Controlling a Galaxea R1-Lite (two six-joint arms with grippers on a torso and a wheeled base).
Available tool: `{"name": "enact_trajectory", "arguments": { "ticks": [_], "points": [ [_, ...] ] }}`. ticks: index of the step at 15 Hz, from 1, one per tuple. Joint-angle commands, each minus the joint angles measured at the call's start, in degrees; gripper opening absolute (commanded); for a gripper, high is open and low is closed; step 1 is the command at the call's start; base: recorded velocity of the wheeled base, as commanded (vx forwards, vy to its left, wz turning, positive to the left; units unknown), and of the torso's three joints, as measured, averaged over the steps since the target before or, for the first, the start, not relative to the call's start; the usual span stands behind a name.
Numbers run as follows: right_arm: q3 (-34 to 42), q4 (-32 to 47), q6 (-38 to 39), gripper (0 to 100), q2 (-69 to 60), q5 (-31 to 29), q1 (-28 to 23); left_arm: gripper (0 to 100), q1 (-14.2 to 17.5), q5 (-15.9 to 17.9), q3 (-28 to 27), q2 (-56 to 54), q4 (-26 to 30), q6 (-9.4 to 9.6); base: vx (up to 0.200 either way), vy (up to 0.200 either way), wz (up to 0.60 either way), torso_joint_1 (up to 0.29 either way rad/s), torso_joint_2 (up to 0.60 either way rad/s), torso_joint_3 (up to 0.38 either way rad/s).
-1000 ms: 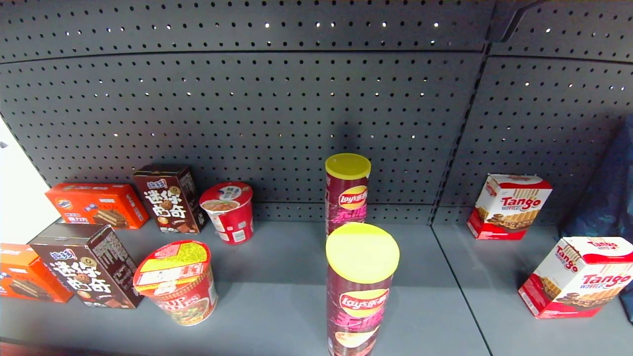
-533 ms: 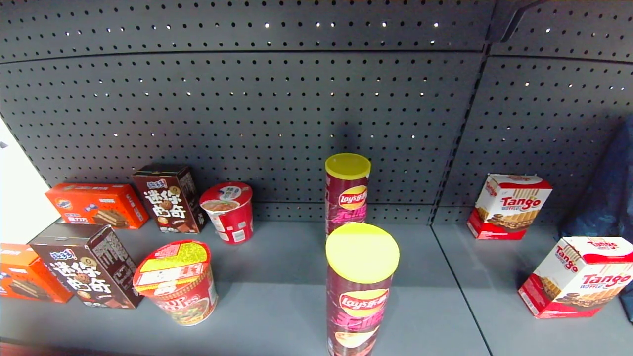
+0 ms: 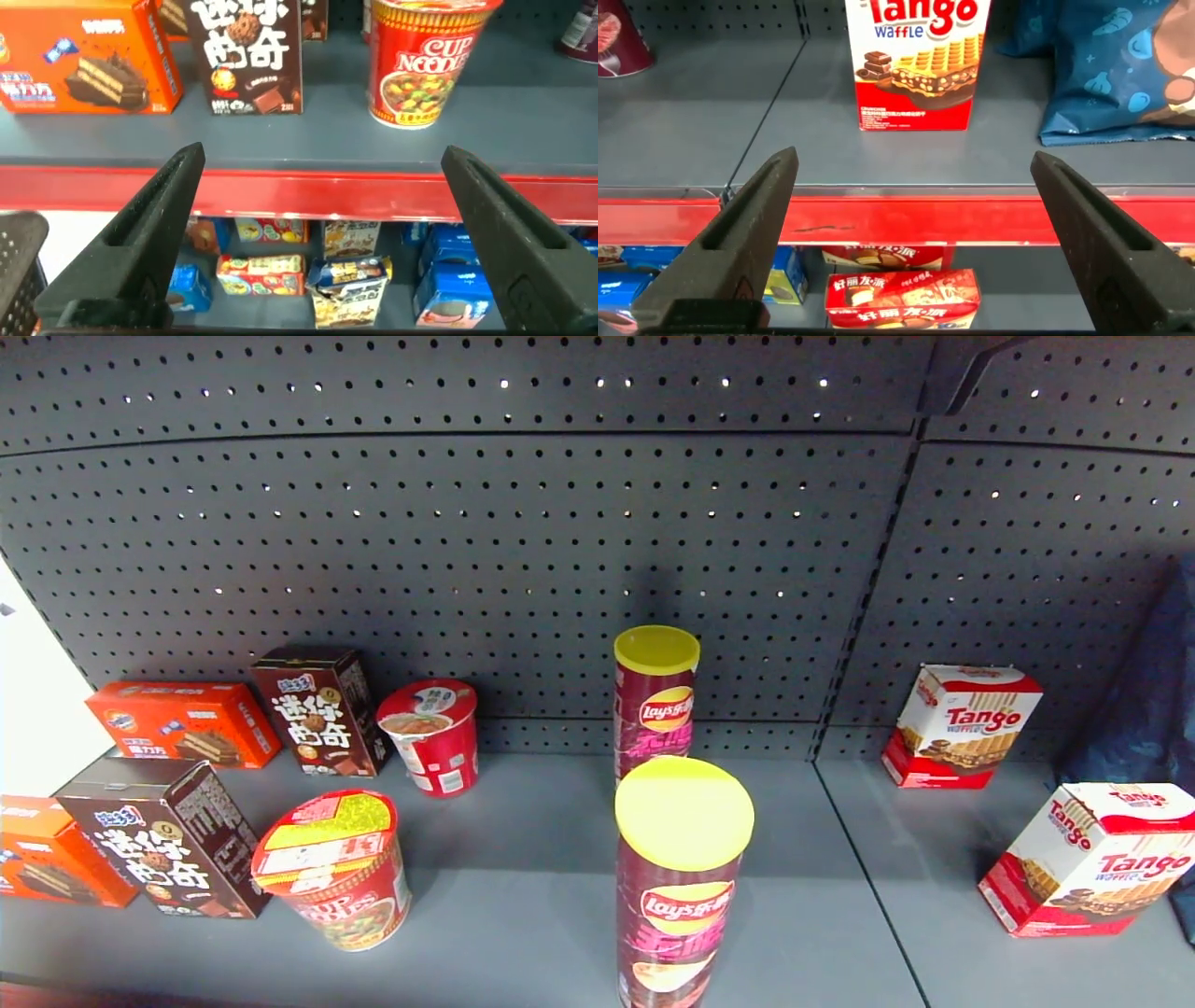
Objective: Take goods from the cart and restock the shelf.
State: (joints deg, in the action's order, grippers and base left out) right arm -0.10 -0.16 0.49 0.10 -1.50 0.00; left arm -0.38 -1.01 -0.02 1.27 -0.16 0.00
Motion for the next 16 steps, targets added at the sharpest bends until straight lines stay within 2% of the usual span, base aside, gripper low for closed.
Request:
{"name": "enact_trajectory", "arguments": {
  "ticks": [1, 2, 4, 6, 16],
  "points": [
    [0.0, 0.0, 0.0, 100, 0.0, 0.0, 0.0, 100, 0.0, 0.7, 0.0, -0.8, 0.0, 0.35, 0.0, 0.0, 0.0, 0.0, 0.0, 0.0],
    [0.0, 0.0, 0.0, 100, 0.0, 0.0, 0.0, 100, 0.0, 1.1, 0.0, -0.8, 0.1, 0.88, -0.2, 0.0, 0.0, 0.002, 0.01, -0.002],
    [0.0, 0.0, 0.0, 100, 0.0, 0.0, 0.0, 100, 0.0, 1.1, 0.0, -0.8, 0.1, 0.62, -0.2, 0.0, 0.0, 0.01, 0.0, -0.002],
    [0.0, 0.0, 0.0, 100, 0.0, 0.0, 0.0, 100, 0.0, 0.9, 0.0, -0.8, 0.0, -0.09, 0.0, 0.0, 0.0, 0.0, 0.0, 0.0],
    [0.0, 0.0, 0.0, 100, 0.1, 0.2, 0.0, 100, 0.0, 1.1, 0.0, -0.7, 0.0, 0.18, 0.0, 0.0, 0.0, 0.0, 0.0, 0.0]
  ]
}}
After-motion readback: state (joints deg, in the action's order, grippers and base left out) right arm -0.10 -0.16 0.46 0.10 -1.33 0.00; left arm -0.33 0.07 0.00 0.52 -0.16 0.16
